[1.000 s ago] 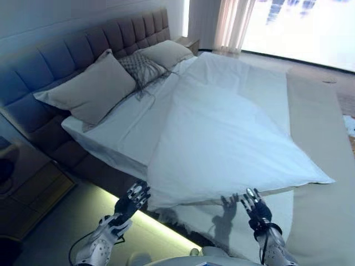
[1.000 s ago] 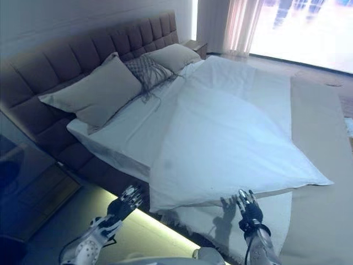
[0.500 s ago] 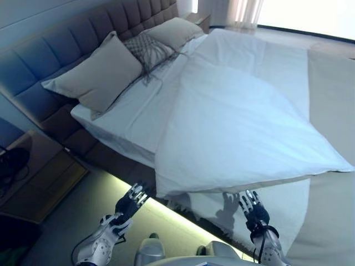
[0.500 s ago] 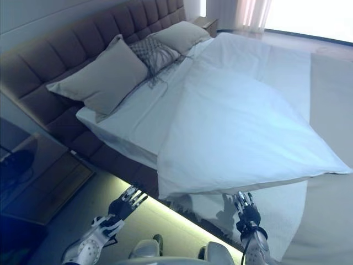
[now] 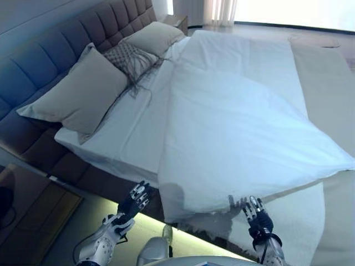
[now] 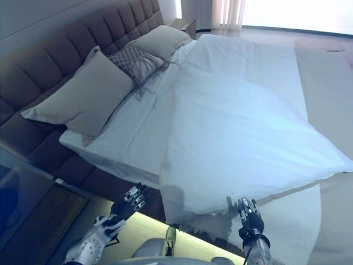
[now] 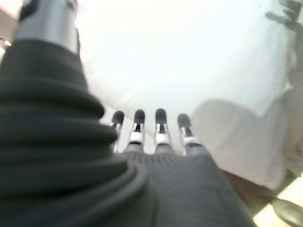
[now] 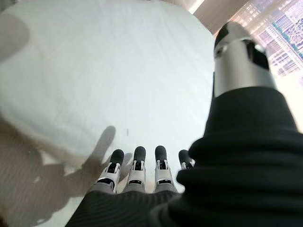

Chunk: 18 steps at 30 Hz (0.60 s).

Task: Make the bed neatly

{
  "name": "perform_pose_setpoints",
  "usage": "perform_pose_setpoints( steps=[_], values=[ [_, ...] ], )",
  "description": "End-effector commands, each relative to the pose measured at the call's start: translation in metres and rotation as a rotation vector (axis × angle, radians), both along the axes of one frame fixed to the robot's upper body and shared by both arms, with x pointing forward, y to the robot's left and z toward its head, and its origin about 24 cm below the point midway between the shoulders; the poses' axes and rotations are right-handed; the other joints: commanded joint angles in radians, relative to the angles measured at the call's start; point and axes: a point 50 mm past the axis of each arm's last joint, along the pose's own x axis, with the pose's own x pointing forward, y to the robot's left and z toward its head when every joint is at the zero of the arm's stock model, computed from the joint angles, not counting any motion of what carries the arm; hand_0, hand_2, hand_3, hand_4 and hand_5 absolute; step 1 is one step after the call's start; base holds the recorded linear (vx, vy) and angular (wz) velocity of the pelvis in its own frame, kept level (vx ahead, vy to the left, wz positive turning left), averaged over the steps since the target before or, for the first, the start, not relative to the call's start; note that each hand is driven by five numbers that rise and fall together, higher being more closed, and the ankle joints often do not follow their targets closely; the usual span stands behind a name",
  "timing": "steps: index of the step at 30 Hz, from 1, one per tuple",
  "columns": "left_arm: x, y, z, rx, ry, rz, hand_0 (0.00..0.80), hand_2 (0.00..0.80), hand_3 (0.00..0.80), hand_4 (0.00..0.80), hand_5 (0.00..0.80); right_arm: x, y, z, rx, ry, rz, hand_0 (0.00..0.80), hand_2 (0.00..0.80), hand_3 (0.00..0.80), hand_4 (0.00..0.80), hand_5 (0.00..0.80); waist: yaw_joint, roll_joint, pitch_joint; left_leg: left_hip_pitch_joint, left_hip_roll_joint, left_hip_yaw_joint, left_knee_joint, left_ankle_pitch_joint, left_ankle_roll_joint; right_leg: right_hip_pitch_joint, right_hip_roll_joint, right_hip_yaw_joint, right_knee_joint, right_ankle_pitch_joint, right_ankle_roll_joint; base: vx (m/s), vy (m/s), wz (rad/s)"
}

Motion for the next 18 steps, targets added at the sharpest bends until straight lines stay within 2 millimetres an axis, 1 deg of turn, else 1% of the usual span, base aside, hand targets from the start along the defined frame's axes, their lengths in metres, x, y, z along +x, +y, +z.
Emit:
perform_pose_setpoints(
  steps=[1,2,3,5,7,8,10,11,13,15,17,18],
  values=[
    [0.001,0.004,0.006,0.067,-0.057,-0.028,0.0,0.0,0.0,0.0,0.0,0.011,-0.007,0.017,-0.05,-0.088,-0.016,0.0,0.0,0.0,0.0,0.0,0.022,-0.006,-0.055,-0.187,0.027,-0.023,0.009,0.086,-0.027,0.079,0.003,-0.061,0.077,0.049,0.011,0.322,0.251,0.09],
    [0.006,0.007,0.009,0.065,-0.082,-0.028,0.0,0.0,0.0,0.0,0.0,0.012,-0.005,0.018,-0.031,-0.099,-0.023,0.0,0.0,0.0,0.0,0.0,0.018,-0.023,-0.063,-0.2,0.011,0.011,0.059,0.065,-0.01,0.062,-0.03,-0.073,0.122,0.094,0.042,0.327,0.293,0.03],
    [0.01,0.006,0.013,0.048,-0.119,-0.044,0.0,0.0,0.0,0.0,0.0,0.012,-0.003,0.019,-0.042,-0.116,-0.005,0.0,0.0,0.0,0.0,0.0,0.023,-0.032,-0.069,-0.206,-0.01,0.015,0.067,0.051,0.013,0.051,-0.05,-0.078,0.167,0.142,0.052,0.239,0.247,0.05],
    [0.009,0.007,0.017,0.065,-0.133,-0.046,0.0,0.0,0.0,0.0,0.0,0.013,-0.001,0.019,-0.07,-0.122,-0.01,0.0,0.0,0.0,0.0,0.0,0.036,-0.04,-0.085,-0.183,-0.051,0.002,0.059,0.021,0.059,0.011,-0.083,-0.078,0.284,0.242,0.057,0.265,0.258,-0.05],
    [0.011,0.014,0.02,0.085,-0.145,-0.034,0.0,0.0,0.0,0.0,0.0,0.02,0.002,0.025,-0.055,-0.166,-0.012,0.0,0.0,0.0,0.0,0.0,0.039,-0.034,-0.087,-0.157,-0.072,-0.007,0.055,0.001,0.085,-0.055,-0.088,-0.082,0.398,0.288,0.048,0.22,0.238,0.0],
    [0.012,0.017,0.022,0.091,-0.158,-0.029,0.0,0.0,0.0,0.0,0.0,0.023,0.004,0.028,-0.053,-0.177,-0.004,0.0,0.0,0.0,0.0,0.0,0.038,-0.028,-0.086,-0.136,-0.077,-0.015,0.042,-0.002,0.094,-0.093,-0.078,-0.086,0.429,0.296,0.038,0.21,0.146,0.1],
    [0.018,0.019,0.026,0.086,-0.177,-0.017,0.0,0.0,0.0,0.0,0.0,0.028,0.009,0.03,-0.063,-0.185,0.015,0.0,0.0,0.0,0.0,0.0,0.036,-0.027,-0.081,-0.108,-0.092,-0.028,0.031,-0.002,0.096,-0.12,-0.063,-0.104,0.391,0.285,0.019,0.209,0.042,0.11],
    [0.021,0.021,0.03,0.086,-0.187,0.001,0.0,0.0,0.0,0.0,0.0,0.031,0.011,0.031,-0.064,-0.189,0.027,0.0,0.0,0.0,0.0,0.0,0.031,-0.028,-0.079,-0.091,-0.102,-0.038,0.027,-0.007,0.095,-0.137,-0.057,-0.119,0.334,0.27,0.008,0.196,-0.029,0.07],
    [0.024,0.023,0.031,0.089,-0.199,0.026,0.0,0.0,0.0,0.0,0.0,0.032,0.013,0.029,-0.053,-0.188,0.041,0.0,0.0,0.0,0.0,0.0,0.017,-0.027,-0.075,-0.059,-0.101,-0.045,0.022,-0.023,0.092,-0.178,-0.042,-0.134,0.248,0.253,-0.005,0.16,-0.073,0.08],
    [0.023,0.025,0.033,0.092,-0.206,0.045,0.0,0.0,0.0,0.0,0.0,0.034,0.011,0.027,-0.042,-0.173,0.05,0.0,0.0,0.0,0.0,0.0,0.01,-0.026,-0.065,-0.024,-0.093,-0.047,0.01,-0.037,0.085,-0.204,-0.03,-0.153,0.207,0.249,-0.005,0.098,-0.067,0.16],
    [0.017,0.028,0.031,0.072,-0.197,0.08,0.0,0.0,0.0,0.0,0.0,0.035,0.007,0.025,-0.053,-0.138,0.073,0.0,0.0,0.0,0.0,0.0,0.021,-0.026,-0.057,-0.015,-0.074,-0.05,0.001,-0.032,0.072,-0.186,-0.018,-0.184,0.172,0.222,-0.001,0.079,-0.075,0.19],
    [0.013,0.028,0.031,0.061,-0.192,0.087,0.0,0.0,0.0,0.0,0.0,0.034,0.005,0.025,-0.06,-0.13,0.077,0.0,0.0,0.0,0.0,0.0,0.026,-0.03,-0.054,-0.023,-0.072,-0.056,0.001,-0.024,0.067,-0.172,-0.008,-0.187,0.141,0.212,0.002,0.062,-0.084,-0.01]
  ],
)
